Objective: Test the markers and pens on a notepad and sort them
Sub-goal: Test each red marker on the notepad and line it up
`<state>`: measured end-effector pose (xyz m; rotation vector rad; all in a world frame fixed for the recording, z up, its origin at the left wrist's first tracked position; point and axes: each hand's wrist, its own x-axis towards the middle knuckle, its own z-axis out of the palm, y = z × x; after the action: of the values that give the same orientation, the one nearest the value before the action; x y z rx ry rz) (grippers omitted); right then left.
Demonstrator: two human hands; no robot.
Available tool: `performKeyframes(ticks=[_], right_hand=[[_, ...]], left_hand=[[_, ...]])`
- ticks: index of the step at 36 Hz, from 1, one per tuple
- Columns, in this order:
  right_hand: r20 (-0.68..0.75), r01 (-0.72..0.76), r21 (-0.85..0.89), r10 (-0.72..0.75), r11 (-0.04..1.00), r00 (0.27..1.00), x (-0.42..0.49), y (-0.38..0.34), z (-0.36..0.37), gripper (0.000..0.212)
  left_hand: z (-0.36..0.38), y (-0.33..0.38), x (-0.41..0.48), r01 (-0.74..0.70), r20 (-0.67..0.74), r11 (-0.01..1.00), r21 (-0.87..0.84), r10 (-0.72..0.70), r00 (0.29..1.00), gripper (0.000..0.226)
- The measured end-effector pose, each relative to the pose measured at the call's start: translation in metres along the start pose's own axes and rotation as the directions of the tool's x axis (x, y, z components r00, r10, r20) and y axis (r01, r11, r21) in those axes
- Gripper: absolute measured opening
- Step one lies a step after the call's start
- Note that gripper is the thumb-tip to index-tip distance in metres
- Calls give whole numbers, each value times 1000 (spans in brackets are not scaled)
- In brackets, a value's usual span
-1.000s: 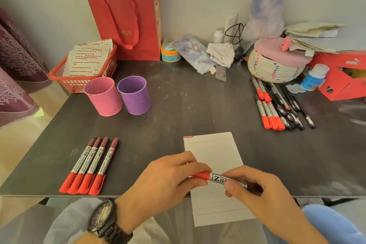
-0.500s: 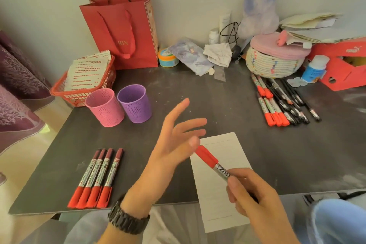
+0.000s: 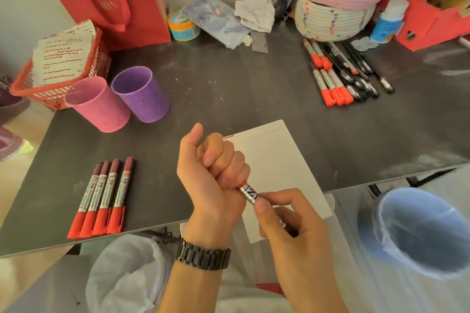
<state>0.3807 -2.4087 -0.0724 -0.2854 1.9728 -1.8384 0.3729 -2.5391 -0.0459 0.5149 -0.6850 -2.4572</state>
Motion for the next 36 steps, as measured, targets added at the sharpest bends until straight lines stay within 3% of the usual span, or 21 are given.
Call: performKeyframes(ticks=[6, 10, 11, 13, 16, 18, 19, 21, 25, 28, 33, 36], right_hand=[[82, 1, 38, -4, 999, 997, 8, 0, -3, 7], [216, -23, 6, 21, 1000, 976, 23, 1, -7, 24], [249, -31, -26, 37, 999, 968, 27, 1, -8, 23], [296, -40, -94, 66, 995, 953, 34, 1, -12, 13], [337, -4, -143, 52, 990, 940, 47, -4, -18, 18], [366, 60, -181, 10, 982, 931, 55, -8, -20, 16], [380, 89, -213, -1, 973, 925, 59, -9, -20, 10], [394, 125, -211, -33, 970, 919, 67, -12, -18, 20], [343, -57, 30, 43, 998, 938, 80, -15, 6, 36], [314, -112, 121, 69, 986, 947, 85, -12, 36, 40], [338, -62, 69, 36, 996, 941, 91, -14, 89, 24], [422, -27, -4, 27, 1000, 906, 100, -14, 117, 21]], left_hand=[[-3, 4, 1, -16, 8, 998, 62, 15, 1000, 50], [-11, 6, 5, -51, -50, 949, 313, 70, 996, 44], [-15, 7, 3, -81, -39, 892, 445, 110, 993, 41], [-27, 11, -3, -162, 50, 681, 714, 181, 982, 33], [-55, 17, -16, -214, 178, 383, 898, 129, 976, 23], [-73, 24, -26, -194, 171, 280, 940, 105, 980, 20], [-80, 28, -32, -176, 155, 270, 946, 101, 983, 21], [-93, 35, -45, -147, 122, 289, 946, 103, 987, 29], [-107, 43, -65, -156, 95, 239, 958, 249, 964, 38], [-109, 47, -74, -189, 113, 174, 966, 372, 921, 31], [-119, 95, -79, -210, 221, -78, 975, 487, 845, 27], [-147, 148, -64, -79, 135, -116, 990, 641, 756, 35]])
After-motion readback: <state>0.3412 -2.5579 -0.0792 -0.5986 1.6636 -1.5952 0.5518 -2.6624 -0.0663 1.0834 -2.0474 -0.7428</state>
